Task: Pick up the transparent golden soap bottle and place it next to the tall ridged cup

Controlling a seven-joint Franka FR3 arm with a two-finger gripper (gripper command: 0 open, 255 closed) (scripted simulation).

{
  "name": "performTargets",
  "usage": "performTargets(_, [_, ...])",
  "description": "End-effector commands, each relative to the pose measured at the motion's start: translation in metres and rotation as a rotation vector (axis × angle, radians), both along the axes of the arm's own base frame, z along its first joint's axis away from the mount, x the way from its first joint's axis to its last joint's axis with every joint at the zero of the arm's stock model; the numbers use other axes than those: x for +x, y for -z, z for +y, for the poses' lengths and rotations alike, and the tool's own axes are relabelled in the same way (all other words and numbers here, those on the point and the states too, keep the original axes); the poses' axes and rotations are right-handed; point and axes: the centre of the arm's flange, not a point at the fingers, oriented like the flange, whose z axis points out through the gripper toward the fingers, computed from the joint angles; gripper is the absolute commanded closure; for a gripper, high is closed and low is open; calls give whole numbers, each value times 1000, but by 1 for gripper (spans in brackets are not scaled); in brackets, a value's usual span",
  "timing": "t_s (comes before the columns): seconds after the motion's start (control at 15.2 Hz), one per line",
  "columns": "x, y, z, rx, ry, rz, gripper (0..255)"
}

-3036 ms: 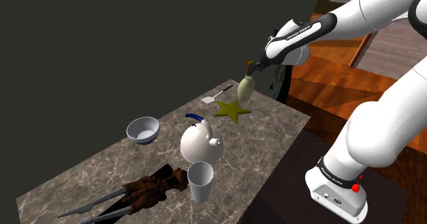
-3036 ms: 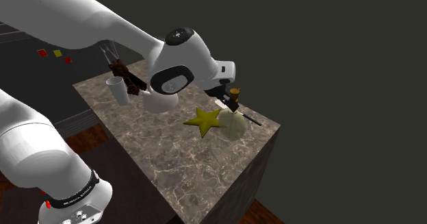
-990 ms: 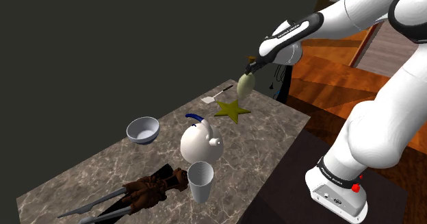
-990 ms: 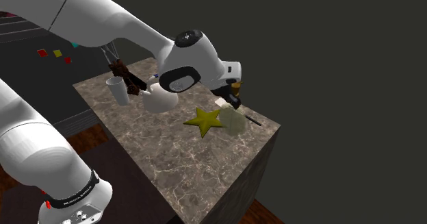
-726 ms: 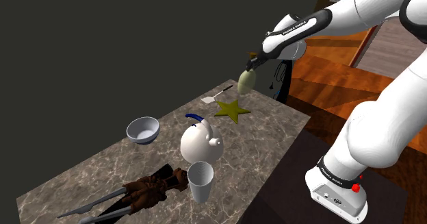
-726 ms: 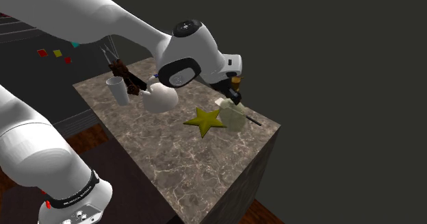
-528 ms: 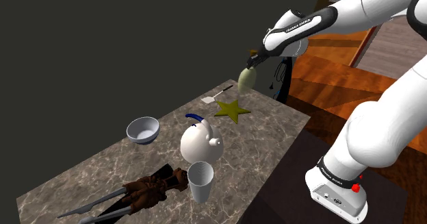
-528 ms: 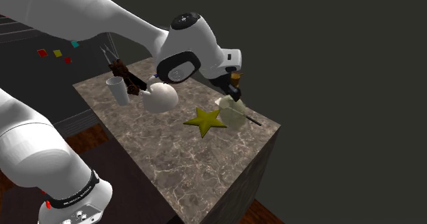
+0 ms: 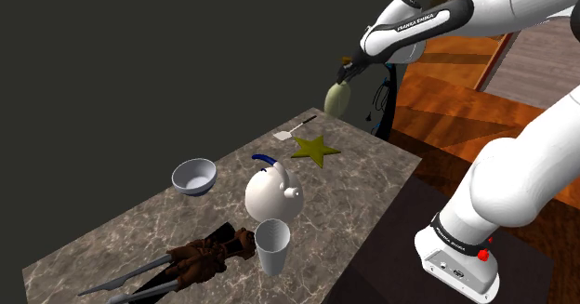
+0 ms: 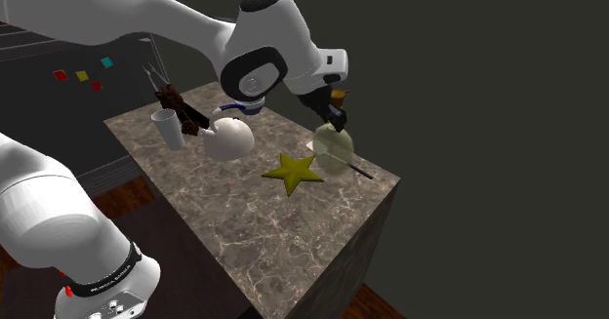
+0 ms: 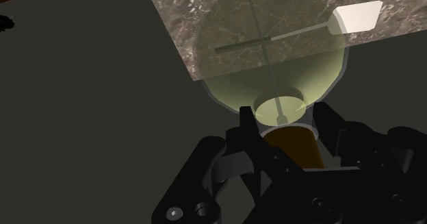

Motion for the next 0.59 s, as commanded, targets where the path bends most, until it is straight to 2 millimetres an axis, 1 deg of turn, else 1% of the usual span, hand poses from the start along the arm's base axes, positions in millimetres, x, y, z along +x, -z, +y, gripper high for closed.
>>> performTargets(0.0, [0,-11,0,0,0,0,255])
performTargets(0.53, [0,-54,0,0,0,0,255])
